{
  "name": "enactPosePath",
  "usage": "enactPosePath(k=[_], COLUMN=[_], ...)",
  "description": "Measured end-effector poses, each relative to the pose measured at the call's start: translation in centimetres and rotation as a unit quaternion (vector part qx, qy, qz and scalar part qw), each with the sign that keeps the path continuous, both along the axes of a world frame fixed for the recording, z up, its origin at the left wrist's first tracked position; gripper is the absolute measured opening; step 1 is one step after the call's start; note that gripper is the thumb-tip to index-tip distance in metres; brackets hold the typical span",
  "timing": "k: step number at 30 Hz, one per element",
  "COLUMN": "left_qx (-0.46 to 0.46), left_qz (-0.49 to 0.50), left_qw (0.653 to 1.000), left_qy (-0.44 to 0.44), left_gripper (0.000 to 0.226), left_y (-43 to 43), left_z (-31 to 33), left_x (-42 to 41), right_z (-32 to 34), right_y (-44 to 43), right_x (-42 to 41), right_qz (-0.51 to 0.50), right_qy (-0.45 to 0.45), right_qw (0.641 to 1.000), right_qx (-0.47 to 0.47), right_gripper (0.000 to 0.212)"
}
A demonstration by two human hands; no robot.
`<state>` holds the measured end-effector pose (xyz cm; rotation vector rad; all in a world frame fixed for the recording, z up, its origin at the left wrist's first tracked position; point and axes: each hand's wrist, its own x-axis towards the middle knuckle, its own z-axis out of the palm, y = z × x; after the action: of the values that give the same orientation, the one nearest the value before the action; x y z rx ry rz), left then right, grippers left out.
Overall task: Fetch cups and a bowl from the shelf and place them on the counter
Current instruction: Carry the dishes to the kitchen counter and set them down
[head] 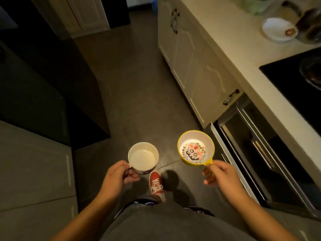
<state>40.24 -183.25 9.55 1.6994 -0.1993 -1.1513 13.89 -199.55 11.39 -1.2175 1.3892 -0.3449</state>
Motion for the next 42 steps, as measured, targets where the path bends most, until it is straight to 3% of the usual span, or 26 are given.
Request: enactPosePath(k=[13,16,20,31,42], left_qx=[-0.034,-0.029,-0.042,-0.008,-0.005], left_qz=[-0.034,-0.037,-0.017,0.134,0.105], left_qw=[0.998,0.999,0.999,0.991,0.99], left_qy=[0.044,0.009,-0.01,0.008,-0.091], left_gripper=[0.041,0.028,0.034,0.03,0.044], left_y=[-23.2,-28.8,-34.2,-39.2,-45.7], left_z=[0.9,1.2,1.8,2.2,0.8], left_x=[7.2,7.7,9.5,18.0,36.8], right_z=[-0.2,-1.4,-2.1,2.3,0.9], right_y=[-14.7,-19.6,-27.4,-45.0,-53.7], right_x=[0.6,1.5,4.5,22.9,41.9], right_qz=[-0.085,-0.077,-0.048,0.12,0.163], right_qy=[0.044,0.05,0.059,-0.004,-0.001], right_qw=[0.995,0.995,0.996,0.993,0.986], right_qx=[0.03,0.025,0.044,0.02,-0.025], right_gripper=[0.025,0.028,0.03,0.02,0.028])
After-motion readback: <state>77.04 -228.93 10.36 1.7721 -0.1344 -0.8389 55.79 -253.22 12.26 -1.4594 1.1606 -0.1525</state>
